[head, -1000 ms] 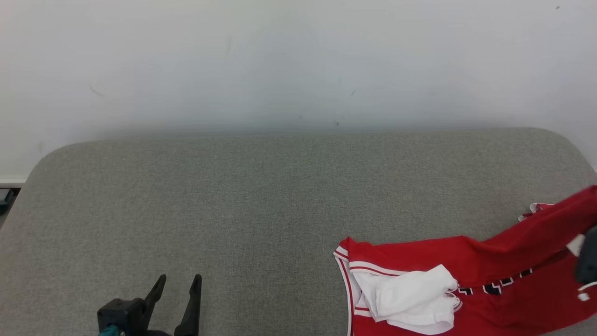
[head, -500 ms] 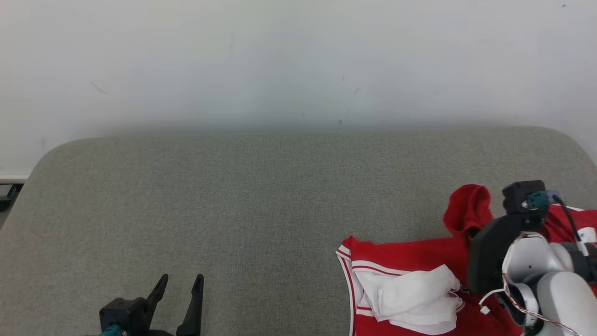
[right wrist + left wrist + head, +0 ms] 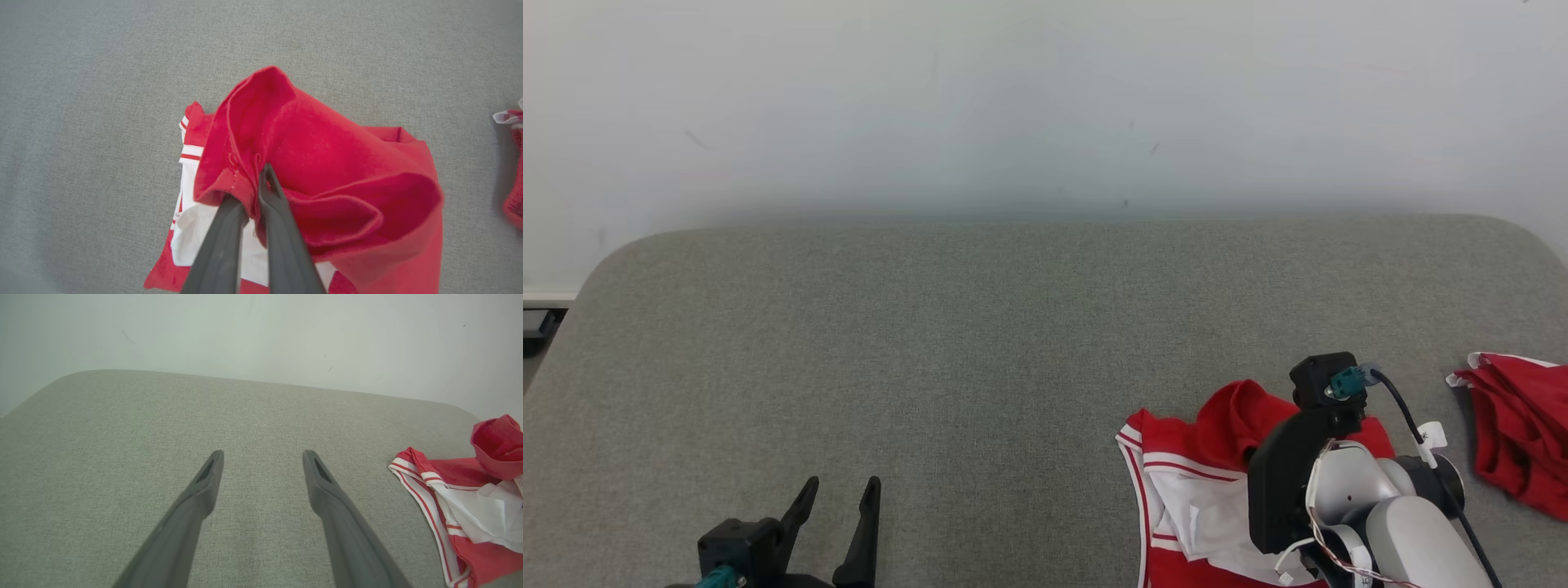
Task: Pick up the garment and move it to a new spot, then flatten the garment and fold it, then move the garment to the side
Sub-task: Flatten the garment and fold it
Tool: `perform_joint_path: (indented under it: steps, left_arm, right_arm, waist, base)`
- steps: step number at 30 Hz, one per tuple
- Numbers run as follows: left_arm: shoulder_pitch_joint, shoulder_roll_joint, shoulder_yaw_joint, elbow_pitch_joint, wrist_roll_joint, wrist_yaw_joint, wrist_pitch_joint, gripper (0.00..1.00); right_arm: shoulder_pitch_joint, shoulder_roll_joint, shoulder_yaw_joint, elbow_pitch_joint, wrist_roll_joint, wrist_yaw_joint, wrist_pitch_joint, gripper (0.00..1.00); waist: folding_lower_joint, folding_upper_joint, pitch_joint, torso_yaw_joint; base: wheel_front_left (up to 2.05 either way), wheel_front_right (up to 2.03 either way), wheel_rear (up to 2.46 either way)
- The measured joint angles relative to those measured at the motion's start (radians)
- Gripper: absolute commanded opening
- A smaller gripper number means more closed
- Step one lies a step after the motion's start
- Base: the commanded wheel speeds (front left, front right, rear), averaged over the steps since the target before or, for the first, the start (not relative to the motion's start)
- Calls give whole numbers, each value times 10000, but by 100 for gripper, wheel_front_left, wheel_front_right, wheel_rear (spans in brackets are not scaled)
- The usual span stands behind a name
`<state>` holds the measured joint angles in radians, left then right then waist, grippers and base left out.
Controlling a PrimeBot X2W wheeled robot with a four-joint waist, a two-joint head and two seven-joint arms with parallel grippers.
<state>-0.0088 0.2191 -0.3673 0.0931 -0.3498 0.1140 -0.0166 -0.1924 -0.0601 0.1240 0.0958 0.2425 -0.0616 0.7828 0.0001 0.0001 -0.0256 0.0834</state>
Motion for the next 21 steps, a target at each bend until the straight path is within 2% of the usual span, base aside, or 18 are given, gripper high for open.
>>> perform_joint_path:
  steps: [16,21]
  left_arm:
    - [-254,-75,-113,153,0,-27,35,100]
    - [-273,-90,-128,203,0,-90,40,100]
  right_arm:
    - [-20,42,1024,729,508,-366,-470,0]
    - [-84,65,1549,982,1068,-516,-763,0]
  waist:
    - [0,0,49,132]
    - [0,0,27,262]
  base:
    - [0,0,0]
    - [0,0,0]
